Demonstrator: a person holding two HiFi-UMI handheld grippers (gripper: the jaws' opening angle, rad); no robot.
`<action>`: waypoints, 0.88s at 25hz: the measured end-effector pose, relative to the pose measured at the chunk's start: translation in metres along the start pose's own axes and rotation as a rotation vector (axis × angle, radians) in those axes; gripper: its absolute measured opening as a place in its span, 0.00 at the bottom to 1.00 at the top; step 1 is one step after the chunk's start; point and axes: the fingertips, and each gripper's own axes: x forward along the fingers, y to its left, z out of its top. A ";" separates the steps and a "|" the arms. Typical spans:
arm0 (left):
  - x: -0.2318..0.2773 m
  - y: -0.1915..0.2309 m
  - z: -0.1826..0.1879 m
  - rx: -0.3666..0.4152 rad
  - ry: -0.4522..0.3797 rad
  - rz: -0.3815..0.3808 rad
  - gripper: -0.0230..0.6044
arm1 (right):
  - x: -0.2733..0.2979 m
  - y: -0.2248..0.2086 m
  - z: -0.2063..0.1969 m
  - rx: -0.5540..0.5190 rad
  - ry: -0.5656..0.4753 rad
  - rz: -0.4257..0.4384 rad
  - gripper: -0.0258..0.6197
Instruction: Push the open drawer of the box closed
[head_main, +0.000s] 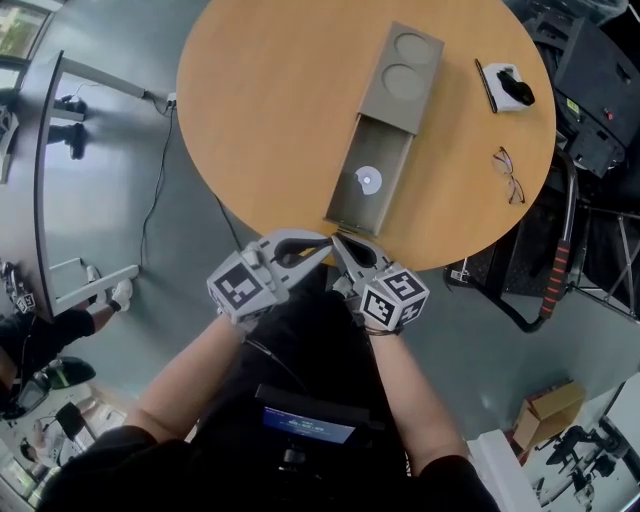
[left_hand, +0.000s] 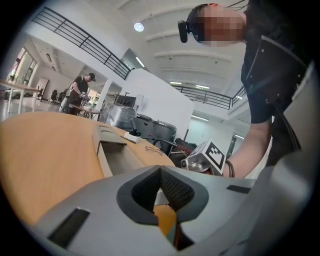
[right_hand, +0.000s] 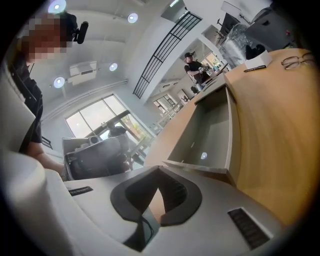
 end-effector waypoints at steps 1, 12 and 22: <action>0.001 0.001 -0.001 -0.008 0.002 0.000 0.08 | 0.002 -0.003 -0.001 0.014 -0.001 -0.003 0.05; 0.013 0.016 -0.008 -0.045 0.027 -0.008 0.08 | 0.014 -0.015 0.006 0.064 0.005 -0.008 0.05; 0.027 0.038 -0.003 -0.065 0.057 -0.011 0.08 | 0.023 -0.034 0.029 0.075 -0.003 -0.021 0.05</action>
